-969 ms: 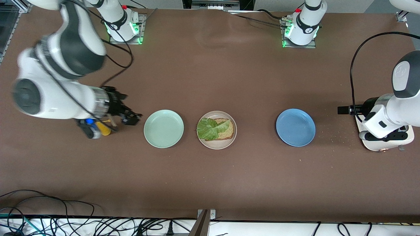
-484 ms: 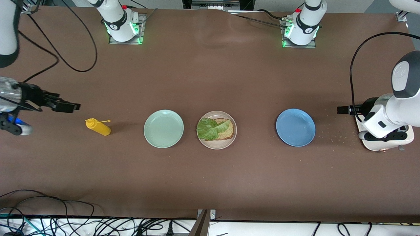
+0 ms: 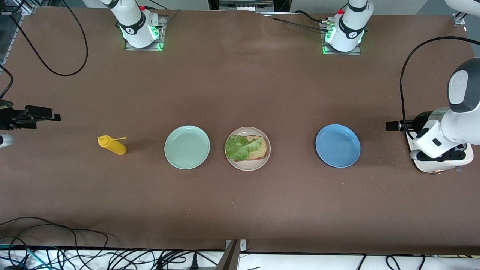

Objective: Make sandwich on beige plate with both arms
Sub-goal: 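Withdraw the right gripper from the plate toward the yellow bottle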

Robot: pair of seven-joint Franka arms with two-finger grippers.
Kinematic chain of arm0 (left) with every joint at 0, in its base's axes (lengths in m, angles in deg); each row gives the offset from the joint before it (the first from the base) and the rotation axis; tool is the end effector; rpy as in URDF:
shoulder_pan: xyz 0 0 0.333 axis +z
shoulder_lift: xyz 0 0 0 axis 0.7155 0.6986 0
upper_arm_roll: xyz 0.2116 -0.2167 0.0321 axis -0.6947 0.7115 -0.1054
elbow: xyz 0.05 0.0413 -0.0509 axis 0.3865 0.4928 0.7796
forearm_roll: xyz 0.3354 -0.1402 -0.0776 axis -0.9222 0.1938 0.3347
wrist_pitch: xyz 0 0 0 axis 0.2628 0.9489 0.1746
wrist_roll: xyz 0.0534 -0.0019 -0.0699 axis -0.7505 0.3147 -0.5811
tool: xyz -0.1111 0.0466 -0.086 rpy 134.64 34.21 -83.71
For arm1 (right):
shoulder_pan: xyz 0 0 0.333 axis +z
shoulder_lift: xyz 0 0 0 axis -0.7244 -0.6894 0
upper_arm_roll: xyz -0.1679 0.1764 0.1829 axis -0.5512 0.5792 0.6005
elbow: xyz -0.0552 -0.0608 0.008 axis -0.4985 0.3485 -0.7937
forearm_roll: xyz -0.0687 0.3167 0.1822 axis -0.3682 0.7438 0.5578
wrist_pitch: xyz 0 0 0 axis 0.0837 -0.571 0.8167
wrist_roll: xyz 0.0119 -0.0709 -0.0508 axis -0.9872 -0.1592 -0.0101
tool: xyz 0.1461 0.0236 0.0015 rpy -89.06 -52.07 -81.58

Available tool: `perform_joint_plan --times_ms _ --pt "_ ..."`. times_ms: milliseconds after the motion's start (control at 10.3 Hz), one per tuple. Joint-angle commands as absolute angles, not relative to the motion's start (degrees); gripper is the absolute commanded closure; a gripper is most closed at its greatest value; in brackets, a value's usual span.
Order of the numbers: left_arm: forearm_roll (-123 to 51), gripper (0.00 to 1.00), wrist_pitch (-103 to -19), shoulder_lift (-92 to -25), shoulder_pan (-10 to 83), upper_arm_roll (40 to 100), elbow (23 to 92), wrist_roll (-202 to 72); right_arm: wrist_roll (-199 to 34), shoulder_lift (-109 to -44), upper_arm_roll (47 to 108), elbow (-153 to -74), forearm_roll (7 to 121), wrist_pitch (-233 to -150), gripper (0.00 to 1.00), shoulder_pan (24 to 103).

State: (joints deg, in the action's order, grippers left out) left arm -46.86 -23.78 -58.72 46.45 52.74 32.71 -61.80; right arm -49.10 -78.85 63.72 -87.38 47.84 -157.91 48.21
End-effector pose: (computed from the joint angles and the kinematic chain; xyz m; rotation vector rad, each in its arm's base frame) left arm 0.6074 0.0030 0.4230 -3.0613 -0.0744 0.5416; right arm 0.6139 -0.0975 0.4450 -2.7694 -0.5249 0.2030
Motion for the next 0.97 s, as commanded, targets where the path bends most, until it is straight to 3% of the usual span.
perform_joint_plan --times_ms 0,388,872 --pt "-48.7 0.0 -23.2 -59.5 46.6 53.1 33.2 -61.5 -27.1 -76.9 63.5 -96.1 53.7 -164.5 0.0 44.6" --pt "-48.7 0.0 -23.2 -59.4 46.7 53.1 33.2 -61.5 10.9 -79.2 63.5 -105.0 68.0 -172.0 0.0 40.6" --pt "-48.8 0.0 -23.2 -59.4 46.6 53.1 33.2 -61.5 35.9 -84.7 63.5 -110.0 79.2 -172.1 0.01 38.3"
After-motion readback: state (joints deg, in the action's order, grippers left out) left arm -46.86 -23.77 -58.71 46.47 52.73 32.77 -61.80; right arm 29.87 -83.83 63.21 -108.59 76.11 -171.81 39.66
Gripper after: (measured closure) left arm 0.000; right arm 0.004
